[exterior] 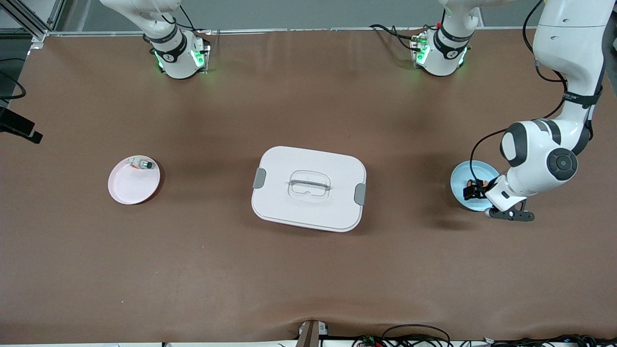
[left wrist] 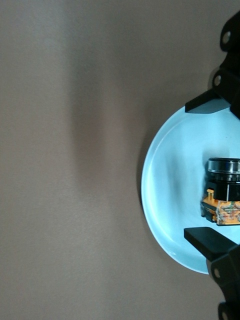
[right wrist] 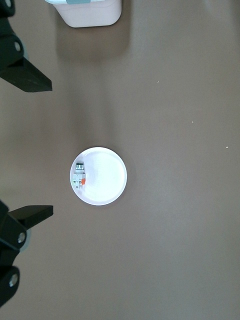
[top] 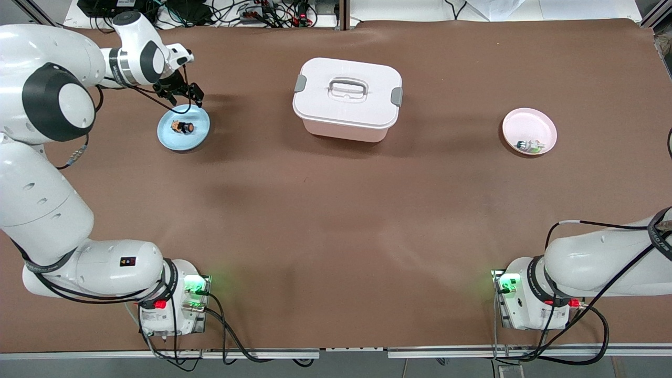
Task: Transfer orange switch to right arm and place
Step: 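Lower the left gripper and close it on the orange switch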
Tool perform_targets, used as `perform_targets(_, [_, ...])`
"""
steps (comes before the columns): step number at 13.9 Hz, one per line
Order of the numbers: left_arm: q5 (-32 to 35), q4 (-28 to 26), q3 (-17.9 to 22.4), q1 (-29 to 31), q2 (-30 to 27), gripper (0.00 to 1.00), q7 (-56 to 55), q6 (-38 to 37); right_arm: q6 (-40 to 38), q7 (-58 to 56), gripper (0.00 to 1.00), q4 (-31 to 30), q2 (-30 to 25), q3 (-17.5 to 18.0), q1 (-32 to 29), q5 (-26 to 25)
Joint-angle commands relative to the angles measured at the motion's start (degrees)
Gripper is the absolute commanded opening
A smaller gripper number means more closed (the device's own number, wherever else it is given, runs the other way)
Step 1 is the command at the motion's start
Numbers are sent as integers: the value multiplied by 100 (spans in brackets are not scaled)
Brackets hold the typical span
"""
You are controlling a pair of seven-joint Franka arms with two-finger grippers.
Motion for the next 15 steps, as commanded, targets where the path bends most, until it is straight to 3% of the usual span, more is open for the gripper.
perform_targets(1, [251,-366,-3,46,-285,100,11,-37,80,58,100,-144,-134,87,-111,26])
perform_targets(5, [551,-726,-12,266,-505,100,194,-28,71,58,100,-144,-125,87,-146,26])
perform_targets(15, [542,-718,-38,310,-348,100,152,16,80,58,100,-144,-125,87,-172,34])
